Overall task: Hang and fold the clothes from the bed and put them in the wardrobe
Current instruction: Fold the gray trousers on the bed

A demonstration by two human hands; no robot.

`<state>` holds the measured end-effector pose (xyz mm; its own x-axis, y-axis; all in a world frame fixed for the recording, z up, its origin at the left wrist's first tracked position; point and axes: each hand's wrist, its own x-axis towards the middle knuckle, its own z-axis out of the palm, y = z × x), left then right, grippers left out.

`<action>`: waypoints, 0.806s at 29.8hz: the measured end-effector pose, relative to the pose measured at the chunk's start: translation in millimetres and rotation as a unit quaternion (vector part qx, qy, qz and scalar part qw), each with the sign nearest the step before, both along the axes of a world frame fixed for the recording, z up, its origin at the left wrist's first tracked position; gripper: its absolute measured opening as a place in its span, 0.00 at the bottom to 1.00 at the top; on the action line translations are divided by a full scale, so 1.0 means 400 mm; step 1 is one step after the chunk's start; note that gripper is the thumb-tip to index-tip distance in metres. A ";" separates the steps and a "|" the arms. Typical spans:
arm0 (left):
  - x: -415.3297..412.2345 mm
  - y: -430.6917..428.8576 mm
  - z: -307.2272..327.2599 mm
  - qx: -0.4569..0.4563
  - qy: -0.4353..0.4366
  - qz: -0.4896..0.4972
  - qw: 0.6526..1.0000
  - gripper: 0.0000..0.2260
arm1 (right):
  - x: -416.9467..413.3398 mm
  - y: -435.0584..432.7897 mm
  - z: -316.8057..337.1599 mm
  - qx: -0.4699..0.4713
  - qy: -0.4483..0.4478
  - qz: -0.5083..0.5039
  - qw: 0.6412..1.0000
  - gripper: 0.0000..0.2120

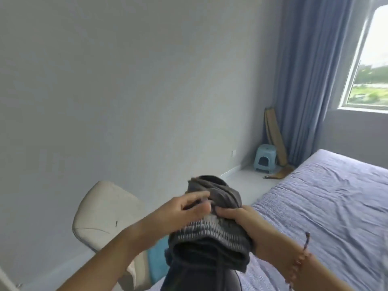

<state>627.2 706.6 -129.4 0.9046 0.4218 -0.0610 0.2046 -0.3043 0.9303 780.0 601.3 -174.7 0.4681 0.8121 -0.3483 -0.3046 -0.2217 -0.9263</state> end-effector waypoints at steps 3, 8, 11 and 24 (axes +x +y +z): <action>-0.049 -0.158 -0.014 0.128 0.012 -0.049 0.990 0.39 | 0.015 -0.099 0.060 -0.021 0.072 -0.020 0.997 0.06; -0.074 -0.342 0.063 0.269 -0.038 0.000 0.962 0.22 | -0.005 -0.299 0.133 -0.043 0.064 -0.039 0.996 0.11; -0.058 -0.398 0.117 0.239 -0.075 0.006 0.968 0.10 | -0.012 -0.393 0.179 -0.049 0.041 -0.080 0.995 0.12; 0.012 -0.537 0.287 0.419 -0.119 -0.050 0.899 0.23 | -0.052 -0.641 0.376 0.028 0.121 -0.081 0.989 0.12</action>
